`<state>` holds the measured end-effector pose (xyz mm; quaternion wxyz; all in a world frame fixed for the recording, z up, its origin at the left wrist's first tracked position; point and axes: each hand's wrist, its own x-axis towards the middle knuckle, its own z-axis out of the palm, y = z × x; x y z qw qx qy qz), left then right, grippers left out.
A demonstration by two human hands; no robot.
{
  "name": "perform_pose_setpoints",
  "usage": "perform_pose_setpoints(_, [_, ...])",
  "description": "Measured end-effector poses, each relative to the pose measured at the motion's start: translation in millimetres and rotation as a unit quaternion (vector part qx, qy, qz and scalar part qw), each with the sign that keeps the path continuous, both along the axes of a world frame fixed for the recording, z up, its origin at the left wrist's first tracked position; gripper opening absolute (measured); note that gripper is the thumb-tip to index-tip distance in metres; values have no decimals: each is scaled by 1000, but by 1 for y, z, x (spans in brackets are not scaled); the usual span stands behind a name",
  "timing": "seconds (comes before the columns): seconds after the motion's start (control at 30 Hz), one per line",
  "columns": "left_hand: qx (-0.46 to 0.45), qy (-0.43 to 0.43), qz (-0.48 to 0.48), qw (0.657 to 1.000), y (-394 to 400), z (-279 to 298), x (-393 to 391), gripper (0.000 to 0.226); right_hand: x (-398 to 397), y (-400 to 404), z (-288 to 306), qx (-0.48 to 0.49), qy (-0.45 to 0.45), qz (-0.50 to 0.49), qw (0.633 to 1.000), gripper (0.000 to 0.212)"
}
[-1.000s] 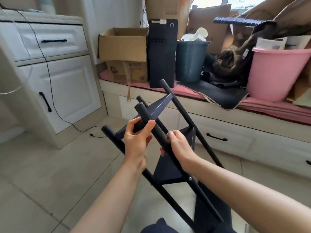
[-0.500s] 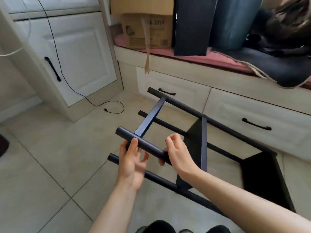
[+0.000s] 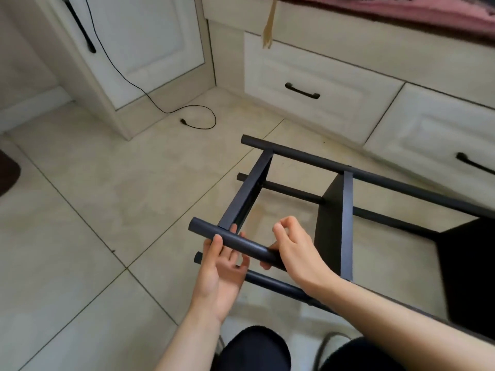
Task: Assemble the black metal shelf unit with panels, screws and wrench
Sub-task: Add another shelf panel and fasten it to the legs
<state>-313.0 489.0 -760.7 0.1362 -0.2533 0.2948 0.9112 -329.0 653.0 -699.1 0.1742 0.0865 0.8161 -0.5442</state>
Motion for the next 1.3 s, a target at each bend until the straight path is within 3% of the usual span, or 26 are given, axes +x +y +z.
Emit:
perform_pose_setpoints(0.17, [29, -7, -14, 999, -7, -19, 18, 113, 12, -6, -19, 31, -19, 8, 999, 16])
perform_pose_setpoints(0.43, [34, 3, -37, 999, -14, -17, 28, 123, 17, -9, -24, 36, -44, 20, 998, 19])
perform_pose_setpoints(0.53, [9, 11, -59, 998, -19, -17, 31, 114, 17, -9, -24, 29, -63, 29, 997, 19])
perform_pose_setpoints(0.67, [-26, 3, -98, 995, -32, -24, 35, 68, 16, -12, -27, 35, -83, 22, 996, 22])
perform_pose_setpoints(0.73, [-87, -14, -115, 989, -42, -24, 37, 49, 15, -13, -29, 48, -90, 25, 994, 22])
perform_pose_setpoints(0.8, [-193, -28, -142, 970, -53, -23, 36, 55, 14, -13, -31, 56, -108, 53, 991, 23])
perform_pose_setpoints(0.9, [-360, -36, -177, 915, -72, -21, 29, 76, 13, -13, -33, 44, -129, 79, 987, 24])
perform_pose_setpoints(0.97, [-469, -27, -190, 862, -85, -19, 21, 86, 13, -13, -35, 38, -137, 81, 987, 23])
perform_pose_setpoints(1.03, [-548, 0, -220, 807, -96, -16, 13, 111, 12, -12, -37, 32, -153, 86, 984, 24])
perform_pose_setpoints(1.17, [-640, 104, -306, 697, -109, -3, -10, 137, 9, -9, -40, 49, -144, 125, 980, 26])
perform_pose_setpoints(1.3, [-699, 228, -413, 538, -111, 19, -47, 139, -11, -8, -35, 100, -74, 157, 980, 25])
